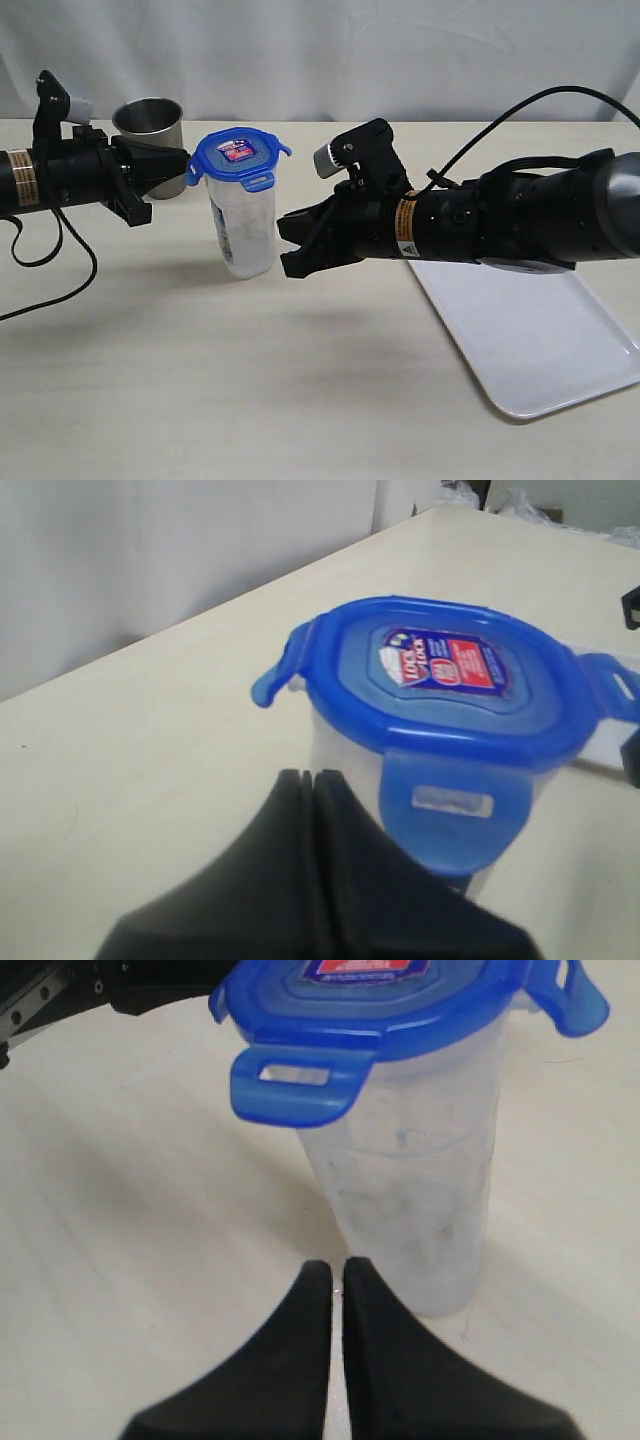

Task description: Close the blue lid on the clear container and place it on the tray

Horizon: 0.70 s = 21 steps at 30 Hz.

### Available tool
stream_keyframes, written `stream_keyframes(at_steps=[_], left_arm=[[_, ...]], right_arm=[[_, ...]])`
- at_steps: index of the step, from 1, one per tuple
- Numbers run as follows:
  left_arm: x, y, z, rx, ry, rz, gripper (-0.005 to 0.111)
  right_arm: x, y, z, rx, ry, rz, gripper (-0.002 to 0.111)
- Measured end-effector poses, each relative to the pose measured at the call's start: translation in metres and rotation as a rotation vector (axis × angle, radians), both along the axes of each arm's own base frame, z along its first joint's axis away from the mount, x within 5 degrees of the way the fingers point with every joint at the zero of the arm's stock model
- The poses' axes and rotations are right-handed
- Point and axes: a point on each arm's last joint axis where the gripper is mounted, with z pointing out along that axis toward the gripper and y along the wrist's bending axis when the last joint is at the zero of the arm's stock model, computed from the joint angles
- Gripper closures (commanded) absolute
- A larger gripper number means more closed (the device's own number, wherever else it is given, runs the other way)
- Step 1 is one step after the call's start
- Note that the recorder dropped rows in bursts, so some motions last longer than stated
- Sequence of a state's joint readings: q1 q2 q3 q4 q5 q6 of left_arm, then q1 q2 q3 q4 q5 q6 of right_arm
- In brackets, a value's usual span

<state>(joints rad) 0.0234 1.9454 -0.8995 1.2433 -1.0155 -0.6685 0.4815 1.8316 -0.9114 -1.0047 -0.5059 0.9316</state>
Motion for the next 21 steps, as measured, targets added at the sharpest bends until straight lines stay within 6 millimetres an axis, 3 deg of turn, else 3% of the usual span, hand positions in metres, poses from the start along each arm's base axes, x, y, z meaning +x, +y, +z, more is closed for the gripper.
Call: stream_keyframes(at_steps=[14, 21], left_arm=[[-0.003, -0.001, -0.002, 0.007, 0.025, -0.033, 0.107], [-0.005, 0.009, -0.013, 0.036, 0.045, 0.092, 0.107]], right_arm=[[0.000, 0.000, 0.000, 0.000, 0.000, 0.000, 0.104], [0.000, -0.001, -0.001, -0.012, 0.003, -0.008, 0.104]])
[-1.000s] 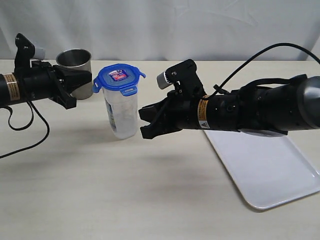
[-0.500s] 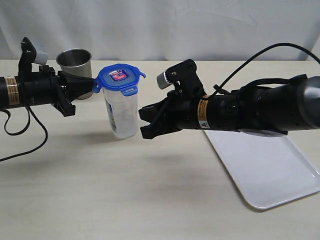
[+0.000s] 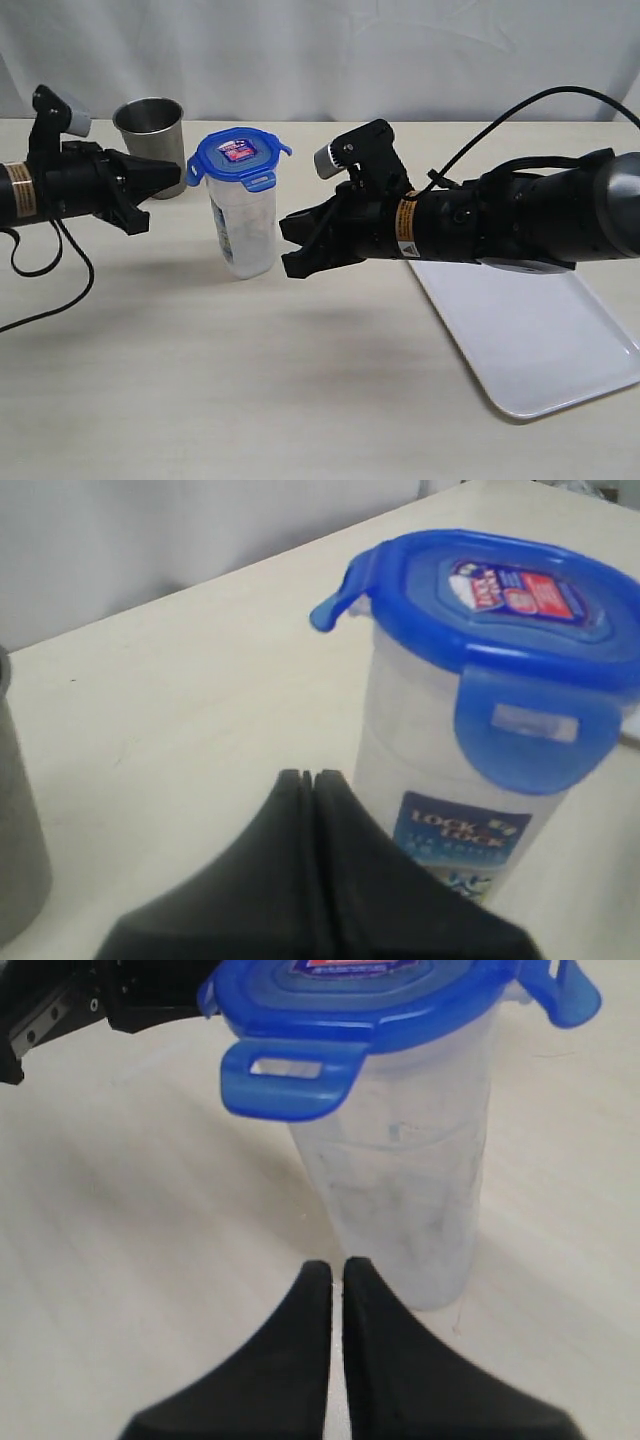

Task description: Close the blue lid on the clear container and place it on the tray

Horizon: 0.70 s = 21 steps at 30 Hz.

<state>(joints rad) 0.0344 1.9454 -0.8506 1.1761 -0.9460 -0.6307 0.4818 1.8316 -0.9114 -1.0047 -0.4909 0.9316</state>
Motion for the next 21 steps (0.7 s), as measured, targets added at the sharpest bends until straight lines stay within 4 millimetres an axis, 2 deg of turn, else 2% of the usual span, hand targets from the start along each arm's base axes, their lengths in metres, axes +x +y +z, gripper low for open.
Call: stream_keyframes(at_steps=[6, 10, 14, 17, 21], left_arm=[[-0.025, 0.017, -0.012, -0.013, -0.056, -0.029, 0.107], [-0.034, 0.015, -0.021, -0.013, -0.041, -0.086, 0.107], [-0.037, 0.008, -0.044, -0.030, -0.054, -0.150, 0.103], [-0.040, 0.001, -0.063, 0.010, -0.100, -0.211, 0.083], [-0.042, -0.001, -0.072, 0.041, -0.138, -0.236, 0.030]], right_arm=[[0.000, -0.002, 0.003, -0.012, -0.007, -0.013, 0.104], [0.000, -0.005, 0.009, -0.038, -0.020, -0.038, 0.104], [0.000, -0.010, 0.016, -0.075, -0.033, -0.076, 0.104], [0.001, -0.013, 0.019, -0.099, -0.038, -0.101, 0.104], [0.001, -0.016, 0.020, -0.116, -0.039, -0.117, 0.104]])
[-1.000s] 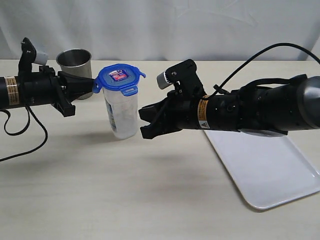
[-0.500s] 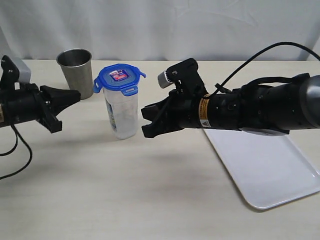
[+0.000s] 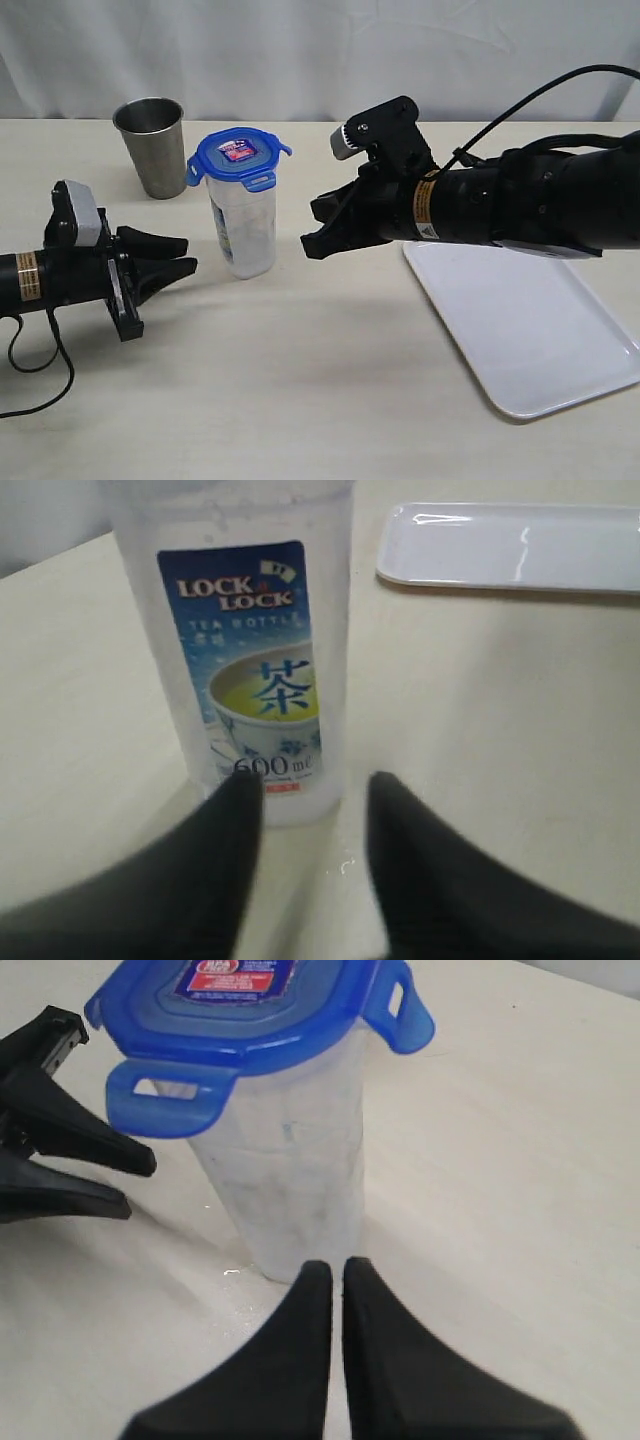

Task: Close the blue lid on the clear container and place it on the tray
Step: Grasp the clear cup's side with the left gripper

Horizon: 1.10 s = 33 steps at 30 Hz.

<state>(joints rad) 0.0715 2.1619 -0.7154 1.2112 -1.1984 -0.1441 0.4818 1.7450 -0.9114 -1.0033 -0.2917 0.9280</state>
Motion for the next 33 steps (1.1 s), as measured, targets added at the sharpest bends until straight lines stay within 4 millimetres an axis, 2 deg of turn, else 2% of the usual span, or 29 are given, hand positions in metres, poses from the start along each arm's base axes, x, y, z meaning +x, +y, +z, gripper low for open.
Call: stream_keyframes(at_steps=[2, 4, 12, 18, 28, 33], left_arm=[[0.001, 0.000, -0.001, 0.000, -0.006, 0.014, 0.010], [0.003, -0.001, -0.002, -0.008, -0.007, 0.040, 0.002], [0.006, -0.030, 0.000, -0.001, -0.072, 0.053, 0.002], [0.010, -0.039, -0.005, -0.007, -0.077, 0.116, 0.002], [0.038, -0.051, -0.003, -0.076, -0.074, 0.100, 0.002], [0.046, -0.059, -0.011, -0.101, -0.041, 0.085, 0.002]], right_arm=[[0.000, 0.000, 0.000, -0.003, 0.000, -0.002, 0.104], [0.000, 0.000, 0.000, -0.003, 0.000, -0.002, 0.104], [0.000, -0.001, 0.000, -0.006, 0.001, -0.005, 0.104], [0.000, -0.001, 0.000, -0.005, 0.002, -0.006, 0.104], [0.000, -0.001, 0.000, -0.004, 0.006, -0.012, 0.104], [0.001, -0.003, -0.002, -0.015, 0.024, -0.041, 0.104]])
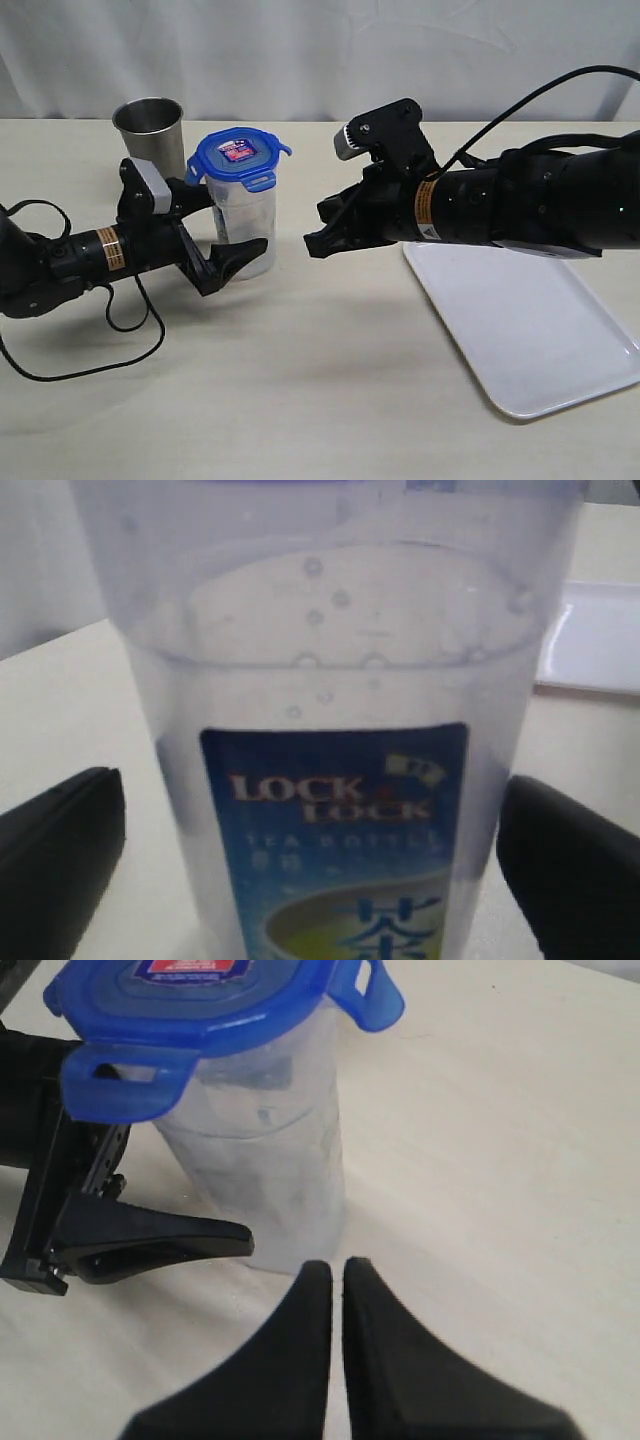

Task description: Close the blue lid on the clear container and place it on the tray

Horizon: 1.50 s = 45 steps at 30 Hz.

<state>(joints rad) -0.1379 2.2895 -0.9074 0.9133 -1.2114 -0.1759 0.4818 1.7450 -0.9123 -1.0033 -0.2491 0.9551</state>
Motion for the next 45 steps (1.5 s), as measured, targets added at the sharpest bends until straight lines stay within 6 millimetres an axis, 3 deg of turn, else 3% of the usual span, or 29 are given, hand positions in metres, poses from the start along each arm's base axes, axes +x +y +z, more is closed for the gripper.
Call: stream_keyframes(at_steps=[10, 22, 37, 40, 42, 44, 45], left_arm=[[0.013, -0.016, -0.006, -0.017, -0.020, -0.032, 0.002], [0.015, -0.016, -0.017, -0.020, 0.009, -0.023, 0.002], [0.015, -0.016, -0.017, -0.019, 0.009, -0.025, 0.002], [0.015, -0.016, -0.017, -0.019, 0.009, -0.025, 0.019], [0.015, -0.016, -0.017, -0.019, 0.009, -0.025, 0.037], [0.015, -0.016, -0.017, -0.019, 0.010, -0.029, 0.065], [0.015, -0.016, -0.017, -0.021, 0.010, -0.030, 0.070]], right_arm=[[0.001, -0.003, -0.002, -0.014, 0.019, -0.035, 0.104], [0.001, -0.003, -0.002, -0.020, 0.023, -0.043, 0.104], [0.001, -0.003, -0.002, -0.020, 0.023, -0.043, 0.104], [0.001, -0.005, -0.003, -0.031, 0.026, -0.051, 0.104], [0.003, -0.008, -0.004, -0.062, 0.032, -0.081, 0.104], [0.007, -0.013, -0.003, -0.112, 0.036, -0.136, 0.101], [0.010, -0.014, 0.000, -0.134, 0.029, -0.163, 0.098]])
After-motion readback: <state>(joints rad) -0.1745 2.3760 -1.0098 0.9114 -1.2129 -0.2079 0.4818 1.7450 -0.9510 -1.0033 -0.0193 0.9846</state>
